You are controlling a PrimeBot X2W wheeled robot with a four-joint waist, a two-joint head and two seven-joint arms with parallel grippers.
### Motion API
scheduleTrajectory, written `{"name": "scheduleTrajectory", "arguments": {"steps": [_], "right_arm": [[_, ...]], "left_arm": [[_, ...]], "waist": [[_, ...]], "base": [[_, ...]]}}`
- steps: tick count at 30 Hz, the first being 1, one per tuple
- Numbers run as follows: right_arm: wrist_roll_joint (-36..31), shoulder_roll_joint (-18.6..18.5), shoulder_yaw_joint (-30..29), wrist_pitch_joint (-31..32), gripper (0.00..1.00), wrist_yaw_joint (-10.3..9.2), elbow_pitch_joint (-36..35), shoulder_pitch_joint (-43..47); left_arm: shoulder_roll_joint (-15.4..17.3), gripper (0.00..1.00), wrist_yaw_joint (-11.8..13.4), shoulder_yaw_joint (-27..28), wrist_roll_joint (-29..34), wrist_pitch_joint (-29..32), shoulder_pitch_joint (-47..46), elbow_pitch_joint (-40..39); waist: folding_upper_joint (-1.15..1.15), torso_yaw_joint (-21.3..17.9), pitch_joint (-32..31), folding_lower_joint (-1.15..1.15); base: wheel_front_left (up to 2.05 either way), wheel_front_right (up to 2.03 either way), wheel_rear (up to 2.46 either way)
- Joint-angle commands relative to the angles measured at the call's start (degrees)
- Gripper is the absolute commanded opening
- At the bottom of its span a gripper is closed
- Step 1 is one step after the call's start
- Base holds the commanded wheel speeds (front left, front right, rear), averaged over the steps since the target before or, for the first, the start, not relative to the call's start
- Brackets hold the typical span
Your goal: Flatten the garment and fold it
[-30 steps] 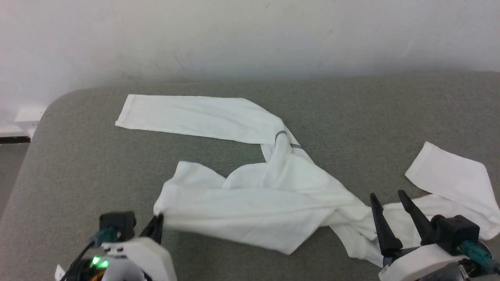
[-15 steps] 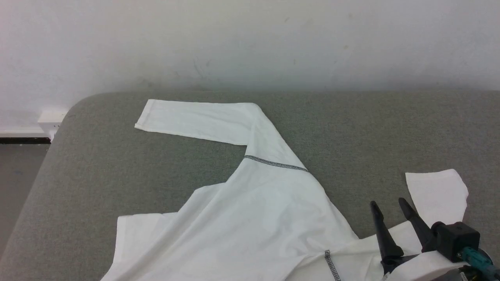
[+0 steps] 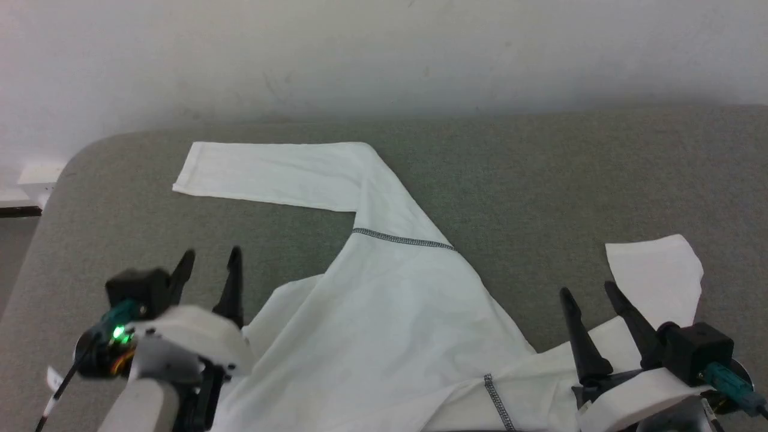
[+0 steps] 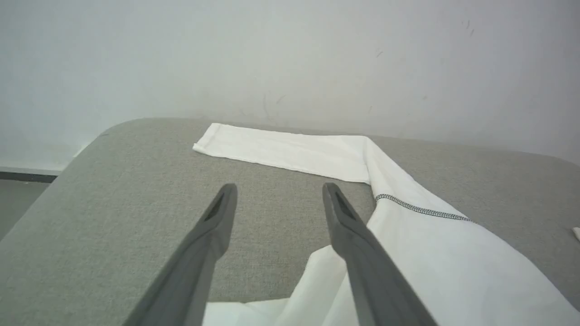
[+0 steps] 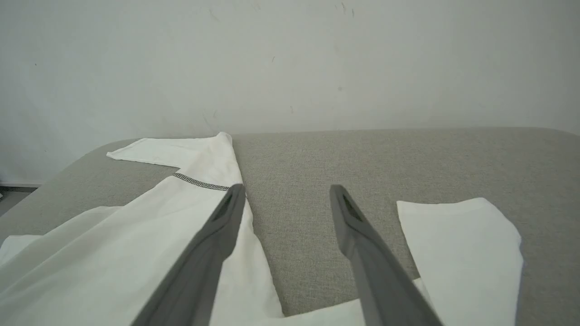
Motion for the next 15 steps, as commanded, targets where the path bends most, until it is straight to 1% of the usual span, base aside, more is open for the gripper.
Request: {"name": "scheduleTrajectory", "arguments": {"steps": [1, 5, 9, 15], "right_arm": [[-0.48, 0.13, 0.46, -0.06, 1.00, 0.29, -0.50, -1.56], [-1.03, 0.13, 1.00, -0.40, 1.00, 0.29, -0.75, -3.45], [-0.96, 0.13, 1.80, -0.78, 1.00, 0.29, -0.79, -4.66], [-0.13, 0.13, 2.14, -1.75, 1.00, 0.29, -0.29, -5.57]], "left_arm": [[-0.52, 1.00, -1.50, -1.46, 0.92, 0.05, -4.29, 1.00], [-2.44, 1.00, -5.84, -5.67, 1.95, 0.39, -14.67, 6.39], [-4.21, 1.00, -9.21, -8.38, 1.75, 2.10, -22.07, 15.17], [-6.68, 1.00, -13.68, -12.05, 0.78, 8.11, -30.40, 30.12]], "waist": [[0.00, -2.39, 2.50, -0.01], [0.00, -5.02, 4.68, -0.01], [0.00, -7.95, 6.26, -0.01], [0.00, -10.70, 8.95, -0.01]], "base": [[0.00, 0.00, 0.00], [0.00, 0.00, 0.00], [0.00, 0.00, 0.00], [0.00, 0.00, 0.00]]}}
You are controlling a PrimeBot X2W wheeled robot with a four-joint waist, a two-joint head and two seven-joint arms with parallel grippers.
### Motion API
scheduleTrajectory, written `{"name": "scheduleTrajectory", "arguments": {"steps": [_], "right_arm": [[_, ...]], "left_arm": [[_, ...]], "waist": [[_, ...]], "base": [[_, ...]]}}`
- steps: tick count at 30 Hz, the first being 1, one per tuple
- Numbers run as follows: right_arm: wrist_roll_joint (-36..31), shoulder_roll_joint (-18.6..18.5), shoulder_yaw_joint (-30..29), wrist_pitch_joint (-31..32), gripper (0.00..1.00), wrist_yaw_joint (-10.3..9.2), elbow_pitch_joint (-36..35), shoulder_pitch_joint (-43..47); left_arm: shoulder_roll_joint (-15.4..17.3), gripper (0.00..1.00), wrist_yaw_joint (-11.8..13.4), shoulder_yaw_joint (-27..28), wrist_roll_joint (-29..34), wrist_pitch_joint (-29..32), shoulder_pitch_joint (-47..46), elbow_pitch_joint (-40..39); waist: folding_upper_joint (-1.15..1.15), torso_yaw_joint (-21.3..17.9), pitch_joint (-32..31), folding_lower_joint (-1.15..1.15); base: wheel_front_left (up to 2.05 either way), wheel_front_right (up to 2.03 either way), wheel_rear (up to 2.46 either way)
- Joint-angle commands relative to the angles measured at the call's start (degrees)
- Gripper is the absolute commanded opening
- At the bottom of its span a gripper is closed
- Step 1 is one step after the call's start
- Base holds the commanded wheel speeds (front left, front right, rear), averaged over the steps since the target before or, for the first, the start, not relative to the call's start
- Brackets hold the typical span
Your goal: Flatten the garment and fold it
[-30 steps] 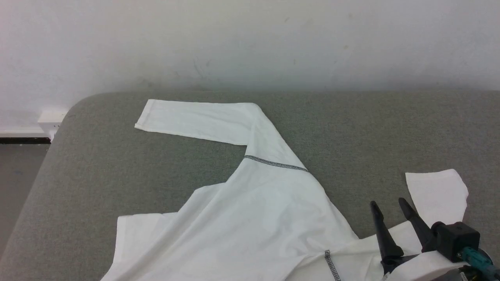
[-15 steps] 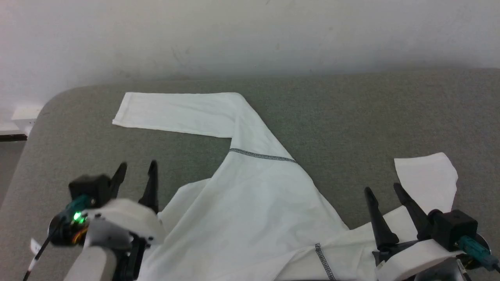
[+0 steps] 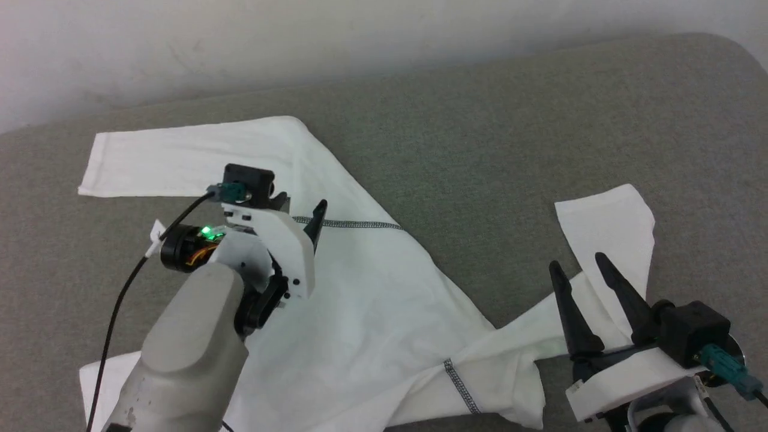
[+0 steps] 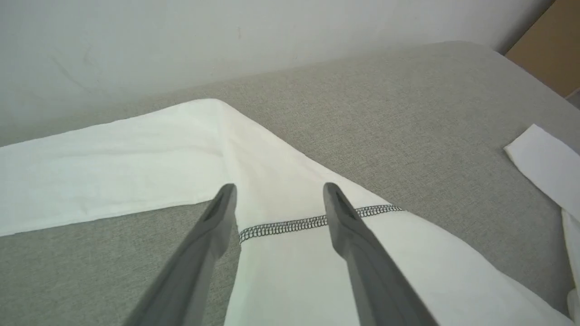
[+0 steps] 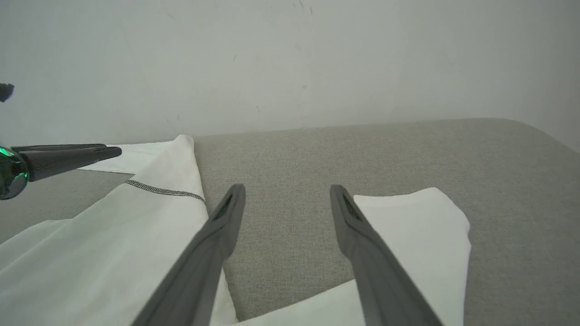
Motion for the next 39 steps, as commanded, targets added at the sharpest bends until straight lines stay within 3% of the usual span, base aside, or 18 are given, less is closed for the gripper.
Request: {"name": "scheduleTrajectory", "arguments": {"steps": [1, 8, 13, 14, 15, 16, 19, 24, 27, 33, 39], "right_arm": [[0.63, 0.10, 0.26, -0.52, 1.00, 0.29, 0.26, -1.24], [1.41, 0.10, 0.41, -1.45, 1.00, 0.29, 1.84, -2.17], [1.61, 0.10, 1.39, -1.73, 1.00, 0.29, 2.69, -3.14], [1.68, 0.10, 1.51, -1.81, 1.00, 0.29, 2.83, -3.30], [1.74, 0.10, 1.59, -1.88, 1.00, 0.29, 2.95, -3.44], [1.82, 0.10, 1.69, -1.93, 1.00, 0.29, 3.05, -3.55], [2.11, 0.11, 1.72, -2.12, 1.00, 0.29, 3.37, -3.71], [2.25, 0.11, 1.04, -2.13, 1.00, 0.29, 3.91, -3.18], [2.34, 0.11, 0.23, -2.08, 1.00, 0.29, 4.18, -2.32], [2.51, 0.11, -0.65, -1.44, 1.00, 0.29, 4.06, 0.01], [2.21, 0.11, -0.64, -0.40, 1.00, 0.29, 3.53, 1.06]], "left_arm": [[-0.27, 1.00, -1.01, -0.79, -0.19, 1.44, -2.35, 3.49], [-0.46, 1.00, -2.69, -3.04, 1.06, 5.73, -9.74, 17.17], [-1.67, 1.00, -5.59, -6.08, 0.31, 14.16, -12.16, 25.72], [-2.20, 0.68, -6.13, -6.61, -0.30, 15.93, -12.35, 26.89], [-2.55, 0.27, -6.55, -7.46, -0.54, 17.49, -12.50, 27.81], [-2.95, 0.00, -6.86, -8.07, -1.11, 18.83, -12.52, 28.51], [-3.34, 0.00, -7.27, -9.03, -2.75, 18.34, -12.72, 28.38], [-1.31, 0.00, -7.30, -7.61, -3.34, 8.04, -12.91, 24.83], [1.81, 0.00, -5.54, -5.57, -3.06, 0.79, -11.35, 20.62], [9.13, 0.00, 1.57, 0.10, -4.41, -5.54, -1.51, 6.73], [12.76, 0.00, 11.98, 7.88, -9.67, -5.56, 17.56, -9.42]], "waist": [[0.00, -2.76, 2.91, -0.01], [0.00, -3.12, 4.51, -0.01], [0.00, -2.89, 4.92, -0.01], [0.00, -2.83, 4.97, -0.01], [0.00, -2.78, 5.01, -0.01], [0.00, -2.73, 5.05, -0.01], [0.00, -2.45, 4.88, -0.01], [0.00, -1.61, 3.60, -0.01], [0.00, -0.38, 2.11, -0.01], [0.00, 3.00, -1.17, -0.01], [0.00, 4.61, -3.17, -0.01]], "base": [[0.00, 0.00, 0.00], [0.00, 0.00, 0.00], [0.00, 0.00, 0.00], [0.00, 0.00, 0.00], [0.00, 0.00, 0.00], [0.00, 0.00, 0.00], [0.00, 0.00, 0.00], [0.00, 0.00, 0.00], [0.00, 0.00, 0.00], [0.00, 0.00, 0.00], [0.00, 0.00, 0.00]]}}
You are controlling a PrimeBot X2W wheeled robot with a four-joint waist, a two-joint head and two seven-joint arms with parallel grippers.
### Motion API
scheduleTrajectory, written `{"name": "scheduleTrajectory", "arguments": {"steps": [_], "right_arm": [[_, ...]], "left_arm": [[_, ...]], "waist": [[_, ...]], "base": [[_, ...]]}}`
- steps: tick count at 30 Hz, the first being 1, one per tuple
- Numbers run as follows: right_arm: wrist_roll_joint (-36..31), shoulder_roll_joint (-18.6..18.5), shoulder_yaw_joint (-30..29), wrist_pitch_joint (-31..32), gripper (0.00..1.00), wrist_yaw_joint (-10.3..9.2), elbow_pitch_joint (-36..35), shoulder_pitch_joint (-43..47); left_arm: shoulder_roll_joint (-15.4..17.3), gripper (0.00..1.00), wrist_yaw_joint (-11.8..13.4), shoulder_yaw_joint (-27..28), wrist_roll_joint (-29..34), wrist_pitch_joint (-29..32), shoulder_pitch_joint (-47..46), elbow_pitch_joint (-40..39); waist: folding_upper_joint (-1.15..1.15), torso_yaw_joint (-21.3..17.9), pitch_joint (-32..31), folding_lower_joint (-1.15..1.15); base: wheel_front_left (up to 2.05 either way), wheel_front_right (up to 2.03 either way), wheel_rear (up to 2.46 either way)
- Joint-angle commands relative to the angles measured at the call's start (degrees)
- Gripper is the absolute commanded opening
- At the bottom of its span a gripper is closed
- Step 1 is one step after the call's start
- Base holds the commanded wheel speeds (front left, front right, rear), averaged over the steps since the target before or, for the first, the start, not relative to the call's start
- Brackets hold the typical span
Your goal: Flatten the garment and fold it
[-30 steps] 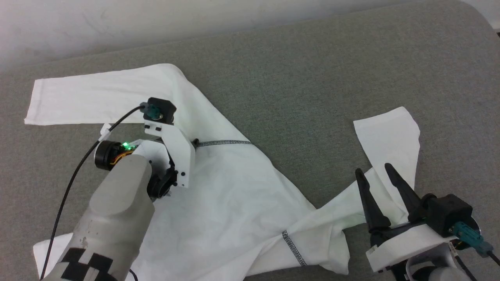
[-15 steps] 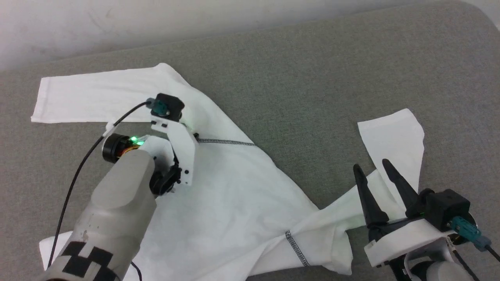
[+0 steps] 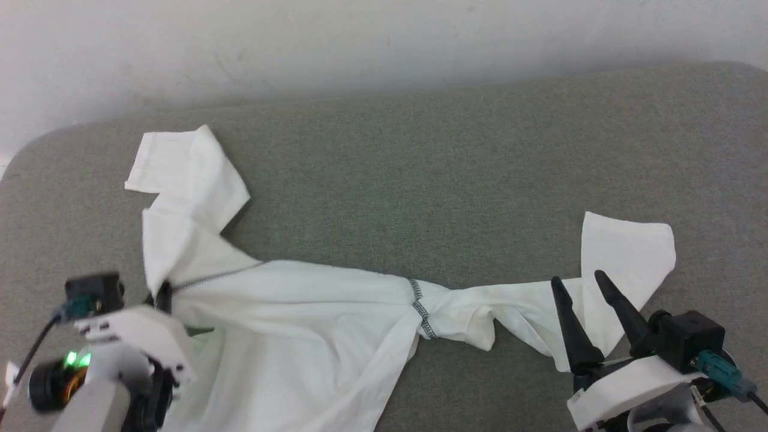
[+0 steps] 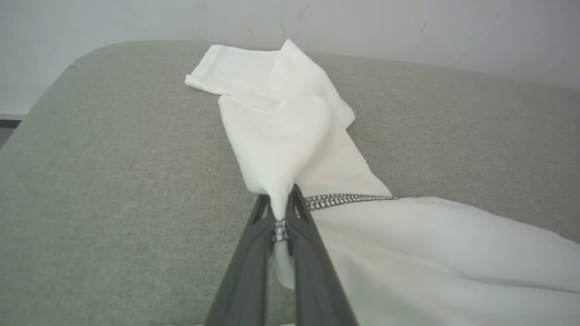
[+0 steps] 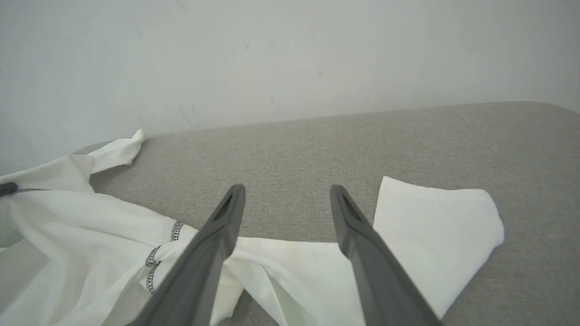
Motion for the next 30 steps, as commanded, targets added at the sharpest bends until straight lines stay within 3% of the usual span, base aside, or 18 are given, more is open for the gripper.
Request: {"name": "scheduleTrajectory", "arguments": {"steps": [1, 5, 9, 10, 11, 12, 22, 30], "right_arm": [[-0.12, 0.11, 0.03, 0.26, 1.00, 0.30, -0.27, 0.65], [-0.35, 0.11, 0.27, 0.83, 1.00, 0.30, -0.26, 1.39], [-0.44, 0.11, 0.03, 1.41, 1.00, 0.30, -0.21, 2.44], [-0.42, 0.11, -0.11, 1.52, 1.00, 0.30, -0.27, 2.70], [-0.41, 0.11, -0.27, 1.65, 1.00, 0.30, -0.34, 2.97], [-0.40, 0.11, -0.43, 1.82, 1.00, 0.30, -0.42, 3.23], [-0.07, 0.11, -1.13, 4.18, 1.00, 0.30, 0.24, 2.64], [1.71, -1.09, 0.58, 12.77, 1.00, 0.30, 10.32, -3.54]], "left_arm": [[0.33, 0.00, 1.69, 1.14, -0.82, -0.17, 3.41, -1.45], [-0.17, 0.00, 6.99, 4.54, -3.75, 0.09, 15.47, -7.01], [-1.28, 0.00, 9.32, 6.73, -5.94, -0.77, 23.20, -9.14], [-1.63, 0.21, 9.42, 7.03, -6.30, -1.23, 24.23, -9.45], [-1.92, 0.67, 9.42, 7.16, -6.54, -1.62, 24.96, -9.63], [-1.93, 1.00, 9.43, 7.05, -6.28, -2.08, 25.42, -9.77], [-3.41, 1.00, 7.99, 5.31, 1.13, -16.52, 20.92, -12.37], [-6.52, 1.00, 4.71, 3.29, 7.54, -22.29, 17.80, -12.34]], "waist": [[0.00, 1.19, -1.55, 0.01], [0.00, 1.06, -2.72, 0.01], [0.00, 0.95, -4.05, 0.01], [0.00, 1.02, -4.30, 0.01], [0.00, 1.12, -4.62, 0.01], [0.00, 1.21, -4.93, 0.01], [0.00, 2.31, -6.37, 0.01], [0.00, 4.14, -5.87, 0.01]], "base": [[0.00, 0.00, 0.00], [0.00, 0.00, 0.00], [0.00, 0.00, 0.00], [0.00, 0.00, 0.00], [0.00, 0.00, 0.00], [0.00, 0.00, 0.00], [0.00, 0.00, 0.00], [0.00, 0.00, 0.00]]}}
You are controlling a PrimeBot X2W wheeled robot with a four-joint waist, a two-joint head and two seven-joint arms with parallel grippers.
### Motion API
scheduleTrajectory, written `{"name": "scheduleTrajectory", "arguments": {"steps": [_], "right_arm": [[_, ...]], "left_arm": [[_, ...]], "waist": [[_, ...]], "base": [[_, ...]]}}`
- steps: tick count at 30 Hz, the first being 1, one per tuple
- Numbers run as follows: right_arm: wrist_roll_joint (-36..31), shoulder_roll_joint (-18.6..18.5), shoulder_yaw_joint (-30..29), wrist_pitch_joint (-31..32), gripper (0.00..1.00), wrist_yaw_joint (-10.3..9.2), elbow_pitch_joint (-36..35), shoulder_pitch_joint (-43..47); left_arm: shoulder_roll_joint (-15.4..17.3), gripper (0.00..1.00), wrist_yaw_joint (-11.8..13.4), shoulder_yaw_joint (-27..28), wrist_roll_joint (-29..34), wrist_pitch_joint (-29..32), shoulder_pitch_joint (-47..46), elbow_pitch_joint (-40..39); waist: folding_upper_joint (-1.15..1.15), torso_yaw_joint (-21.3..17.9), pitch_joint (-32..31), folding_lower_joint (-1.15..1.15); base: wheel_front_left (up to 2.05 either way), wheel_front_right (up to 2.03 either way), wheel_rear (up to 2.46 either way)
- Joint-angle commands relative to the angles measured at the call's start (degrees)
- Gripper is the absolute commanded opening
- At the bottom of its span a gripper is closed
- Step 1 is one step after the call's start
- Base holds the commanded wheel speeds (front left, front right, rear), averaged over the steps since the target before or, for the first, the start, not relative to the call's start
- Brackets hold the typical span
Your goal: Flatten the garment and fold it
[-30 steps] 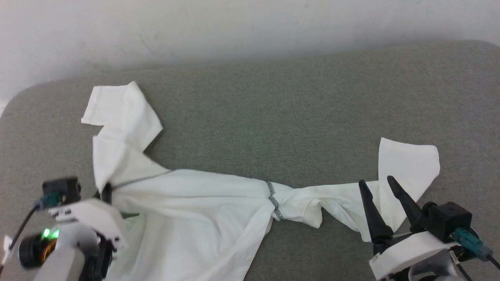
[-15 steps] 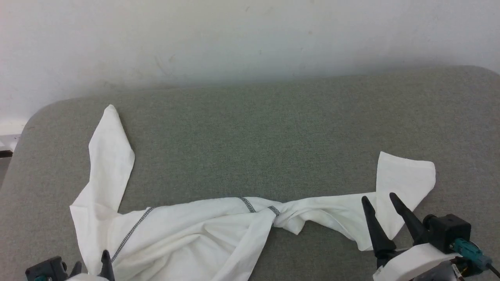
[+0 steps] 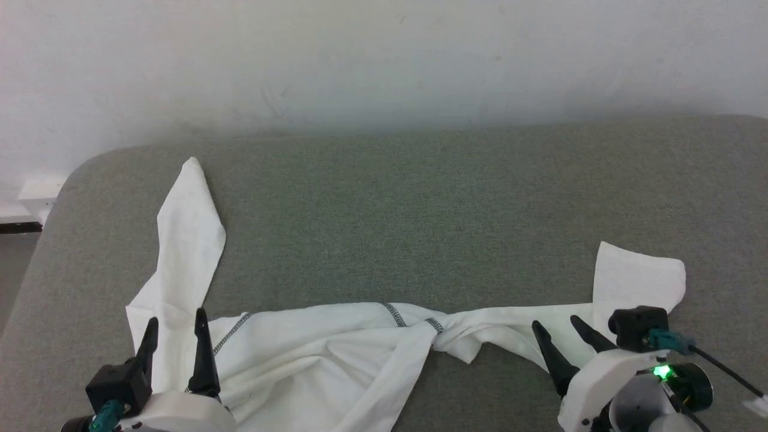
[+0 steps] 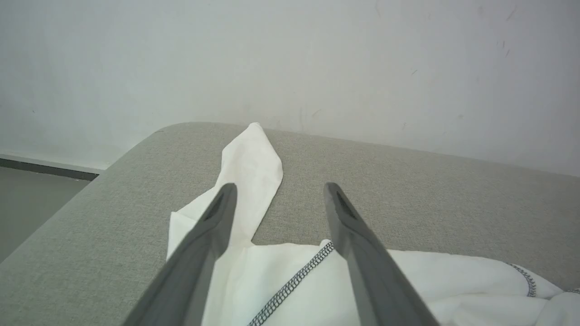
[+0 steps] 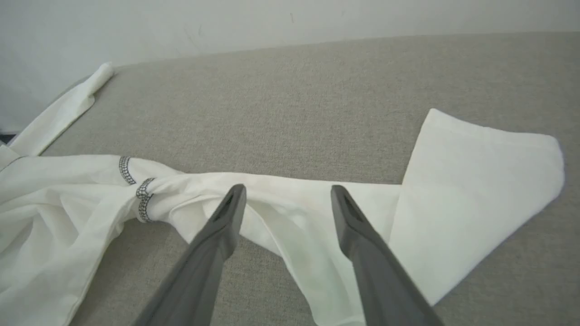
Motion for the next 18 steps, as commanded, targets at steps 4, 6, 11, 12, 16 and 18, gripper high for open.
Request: {"name": "scheduleTrajectory", "arguments": {"steps": [4, 6, 11, 12, 16, 18], "right_arm": [[2.11, -2.91, 2.25, 5.08, 1.00, 0.30, 6.34, -6.47], [3.05, -4.58, 3.46, 7.31, 1.00, 0.30, 9.60, -9.66], [4.44, -8.92, 6.52, 12.69, 1.00, 0.30, 17.94, -16.74], [4.98, -9.47, 6.98, 13.34, 1.00, 0.30, 19.59, -17.95], [6.21, -10.89, 10.07, 17.96, 1.00, 0.30, 27.18, -21.30], [7.66, -10.90, 12.12, 21.19, 1.00, 0.30, 30.46, -21.88]], "left_arm": [[-2.41, 1.00, -2.07, 1.20, 3.80, -0.43, -1.59, -1.27], [-3.67, 1.00, -3.03, 1.87, 5.10, -0.44, -1.76, -1.65], [-6.43, 1.00, -5.37, 3.18, 7.73, -0.46, -2.36, -2.12], [-6.95, 1.00, -5.82, 3.38, 8.09, -0.46, -2.55, -2.10], [-8.73, 1.00, -7.38, 4.32, 9.44, -0.46, -3.28, -1.86], [-9.50, 1.00, -7.94, 4.78, 9.90, -0.46, -3.37, -1.31]], "waist": [[0.00, 2.14, 1.25, 0.00], [0.00, 3.01, 1.76, 0.00], [0.00, 5.07, 2.95, 0.00], [0.00, 5.42, 3.25, 0.00], [0.00, 6.30, 4.01, 0.00], [0.00, 6.58, 4.07, 0.00]], "base": [[0.00, 0.00, 0.00], [0.00, 0.00, 0.00], [0.00, 0.00, 0.00], [0.00, 0.00, 0.00], [0.00, 0.00, 0.00], [0.00, 0.00, 0.00]]}}
